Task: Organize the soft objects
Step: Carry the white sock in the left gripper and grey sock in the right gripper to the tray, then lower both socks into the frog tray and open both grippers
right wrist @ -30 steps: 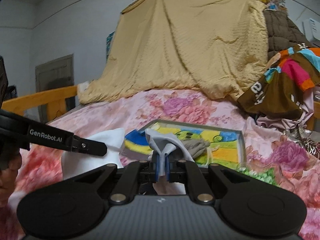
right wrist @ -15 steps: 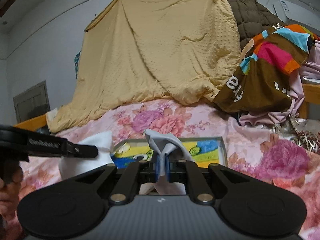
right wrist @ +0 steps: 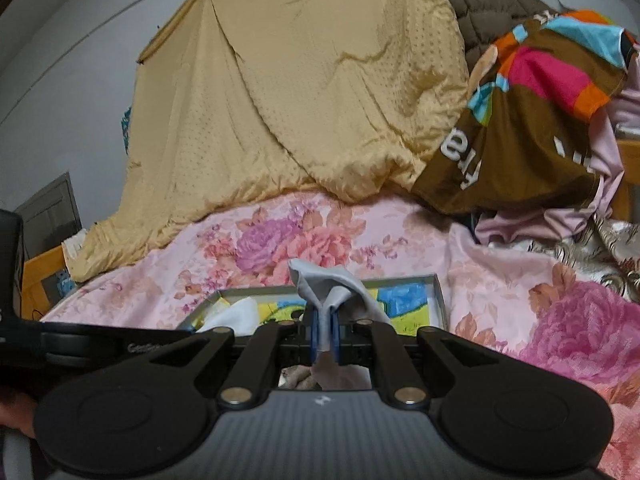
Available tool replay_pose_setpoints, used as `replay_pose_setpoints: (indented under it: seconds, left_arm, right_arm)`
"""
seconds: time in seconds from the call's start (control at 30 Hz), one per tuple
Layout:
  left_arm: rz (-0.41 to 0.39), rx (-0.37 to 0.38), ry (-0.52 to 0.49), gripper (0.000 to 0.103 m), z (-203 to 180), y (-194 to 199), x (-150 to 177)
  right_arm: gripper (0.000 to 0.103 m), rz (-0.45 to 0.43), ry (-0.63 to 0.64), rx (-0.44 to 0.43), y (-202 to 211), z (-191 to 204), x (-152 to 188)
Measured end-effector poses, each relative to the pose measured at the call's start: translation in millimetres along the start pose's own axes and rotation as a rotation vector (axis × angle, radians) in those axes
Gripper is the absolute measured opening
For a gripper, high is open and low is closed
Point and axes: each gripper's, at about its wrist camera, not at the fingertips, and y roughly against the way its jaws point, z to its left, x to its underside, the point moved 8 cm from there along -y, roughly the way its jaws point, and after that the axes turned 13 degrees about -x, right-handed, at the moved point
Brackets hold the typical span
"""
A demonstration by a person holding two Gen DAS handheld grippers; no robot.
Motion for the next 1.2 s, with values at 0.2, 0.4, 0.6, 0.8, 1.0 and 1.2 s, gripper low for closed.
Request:
replay_pose_setpoints:
  seconds: [0.2, 0.4, 0.6, 0.8, 1.0, 1.2]
  left_arm:
    - [0.019, -0.012, 0.003, 0.011, -4, -21, 0]
    - [0.049, -0.025, 0.007, 0.011, -4, -35, 7]
    - [0.064, -0.032, 0.008, 0.012, -2, -41, 14]
    - [0.063, -0.048, 0.018, 0.019, 3, -40, 11]
    - [0.063, -0.050, 0.004, 0.029, 3, -35, 9]
    - [0.064, -0.054, -0.010, 0.039, 4, -28, 9]
  right_arm:
    - [0.008, 0.081, -0.046, 0.010, -18, -10, 11]
    - [0.012, 0.128, -0.084, 0.021, -27, -19, 20]
    - [0.013, 0.148, -0.102, 0.022, -31, -21, 23]
    - [0.015, 0.177, -0.102, 0.042, -33, -23, 26]
    - [0.028, 0.204, -0.121, 0.051, -33, -26, 28]
    - [0.036, 0.211, -0.128, 0.045, -31, -27, 26]
